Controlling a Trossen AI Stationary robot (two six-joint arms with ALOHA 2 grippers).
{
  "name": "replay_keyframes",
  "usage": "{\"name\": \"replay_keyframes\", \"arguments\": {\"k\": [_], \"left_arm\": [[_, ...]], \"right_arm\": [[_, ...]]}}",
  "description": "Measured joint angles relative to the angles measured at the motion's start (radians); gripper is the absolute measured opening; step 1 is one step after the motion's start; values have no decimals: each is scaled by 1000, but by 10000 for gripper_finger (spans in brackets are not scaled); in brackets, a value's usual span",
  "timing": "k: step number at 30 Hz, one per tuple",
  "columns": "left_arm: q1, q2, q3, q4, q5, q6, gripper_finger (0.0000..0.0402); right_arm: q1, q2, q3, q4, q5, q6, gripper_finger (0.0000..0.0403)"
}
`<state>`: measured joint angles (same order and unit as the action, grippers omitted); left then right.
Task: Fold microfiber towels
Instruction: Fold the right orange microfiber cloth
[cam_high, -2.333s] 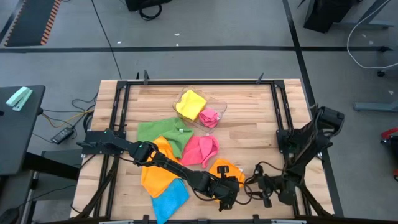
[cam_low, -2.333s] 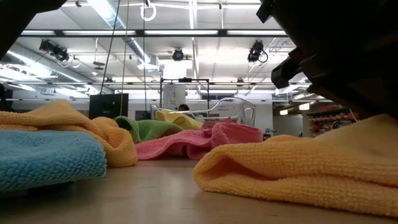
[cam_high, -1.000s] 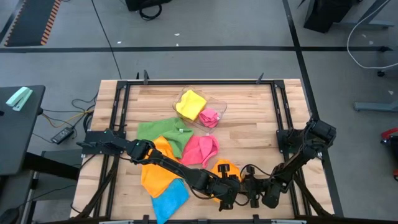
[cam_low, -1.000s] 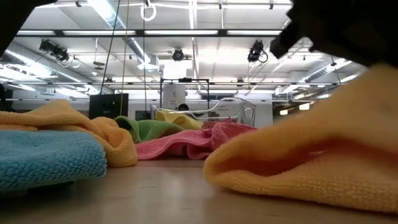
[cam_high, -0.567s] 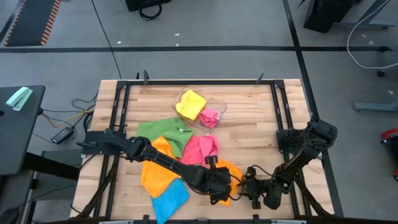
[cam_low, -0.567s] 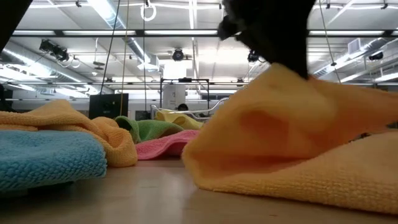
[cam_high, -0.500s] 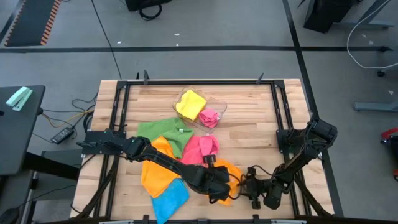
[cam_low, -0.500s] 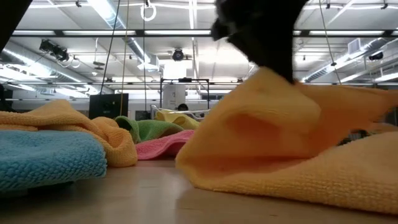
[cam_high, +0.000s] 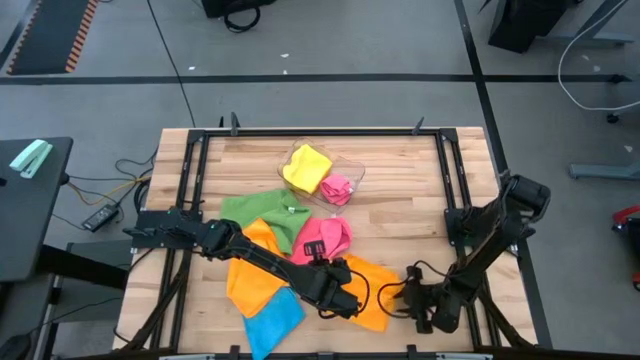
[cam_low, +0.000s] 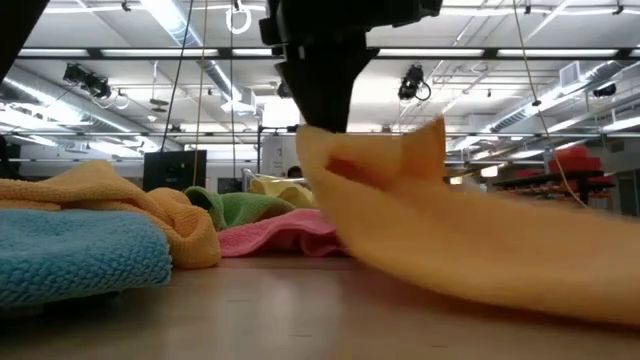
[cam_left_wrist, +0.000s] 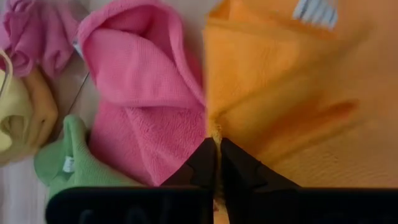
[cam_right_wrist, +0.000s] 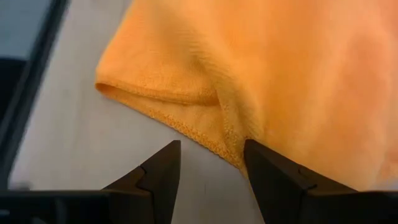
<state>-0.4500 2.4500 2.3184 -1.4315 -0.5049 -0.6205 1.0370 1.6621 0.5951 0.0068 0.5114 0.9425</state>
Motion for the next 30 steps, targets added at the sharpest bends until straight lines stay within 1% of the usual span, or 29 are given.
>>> {"name": "replay_keyframes", "arguments": {"k": [3, 5, 7, 11, 15, 18, 22, 26, 30], "left_arm": [[2, 0, 0, -7, 4, 2, 17], [3, 0, 0, 7, 4, 3, 17], [3, 0, 0, 56, 4, 4, 29], [-3, 0, 0, 102, 26, 9, 90], [-12, -6, -1, 42, 33, -21, 152], [-20, -25, -1, 30, 24, -28, 179], [-32, -47, 0, 72, -5, -15, 188], [-43, -41, 0, 198, -9, 69, 186], [-48, 19, -1, 301, -7, 186, 200]], "right_arm": [[32, -67, -1, -83, -21, 63, 188], [56, -102, -1, -120, -15, 101, 188], [74, -123, -1, -127, 9, 111, 188], [87, -147, 1, -126, 29, 117, 188], [92, -157, 2, -127, 43, 127, 188], [92, -148, 2, -135, 102, 124, 188], [79, -117, 2, -139, 210, 129, 188], [52, -101, 2, -137, 216, 138, 188], [49, -100, 3, -132, 213, 139, 188]]}}
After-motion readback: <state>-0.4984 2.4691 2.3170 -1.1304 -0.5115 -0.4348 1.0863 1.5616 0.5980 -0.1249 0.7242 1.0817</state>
